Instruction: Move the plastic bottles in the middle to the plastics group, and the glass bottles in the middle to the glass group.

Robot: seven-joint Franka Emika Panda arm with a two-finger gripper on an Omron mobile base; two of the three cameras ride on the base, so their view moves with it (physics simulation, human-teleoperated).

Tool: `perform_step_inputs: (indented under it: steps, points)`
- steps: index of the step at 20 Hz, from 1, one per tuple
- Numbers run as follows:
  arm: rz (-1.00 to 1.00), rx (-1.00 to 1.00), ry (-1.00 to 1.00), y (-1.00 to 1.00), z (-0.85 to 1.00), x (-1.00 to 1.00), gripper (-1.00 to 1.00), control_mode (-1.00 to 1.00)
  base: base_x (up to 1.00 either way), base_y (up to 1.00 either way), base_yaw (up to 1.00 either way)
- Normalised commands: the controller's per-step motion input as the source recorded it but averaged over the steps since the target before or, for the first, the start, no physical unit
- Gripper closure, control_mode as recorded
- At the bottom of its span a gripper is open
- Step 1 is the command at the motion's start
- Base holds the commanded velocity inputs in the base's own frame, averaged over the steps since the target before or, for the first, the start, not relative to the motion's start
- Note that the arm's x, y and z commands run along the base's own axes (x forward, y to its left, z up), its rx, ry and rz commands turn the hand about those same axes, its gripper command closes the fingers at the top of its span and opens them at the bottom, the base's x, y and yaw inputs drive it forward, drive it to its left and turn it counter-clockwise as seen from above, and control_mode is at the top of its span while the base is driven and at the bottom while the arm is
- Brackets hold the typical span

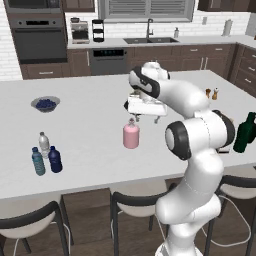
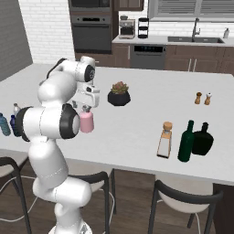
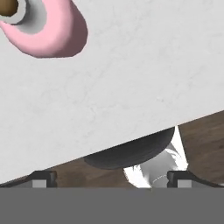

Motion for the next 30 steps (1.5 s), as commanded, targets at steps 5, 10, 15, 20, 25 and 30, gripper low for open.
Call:
perform_step_inputs:
  steps: [5, 10, 15, 20, 25, 30]
  points:
    - [-0.01, -0.02, 0.01, -0.05, -0.07, 0.05, -1.00, -1.00, 0.00, 0.00, 0.00]
    - [0.00, -0.02, -0.02, 0.21, -0.16, 0.03, -1.00, -1.00, 0.00, 0.00, 0.00]
    - [0.00, -0.07, -0.06, 0.20, -0.26, 0.15, -1.00, -1.00, 0.00, 0.00, 0.00]
    - [0.00, 0.00, -0.09, 0.03, -0.16, 0.31, -1.00, -1.00, 0.00, 0.00, 0.00]
    - [0.00, 0.00, -0.09, 0.03, -0.13, 0.30, -1.00, -1.00, 0.00, 0.00, 0.00]
    - [0.00, -0.02, -0.04, 0.09, -0.09, 0.32, -1.00, -1.00, 0.00, 0.00, 0.00]
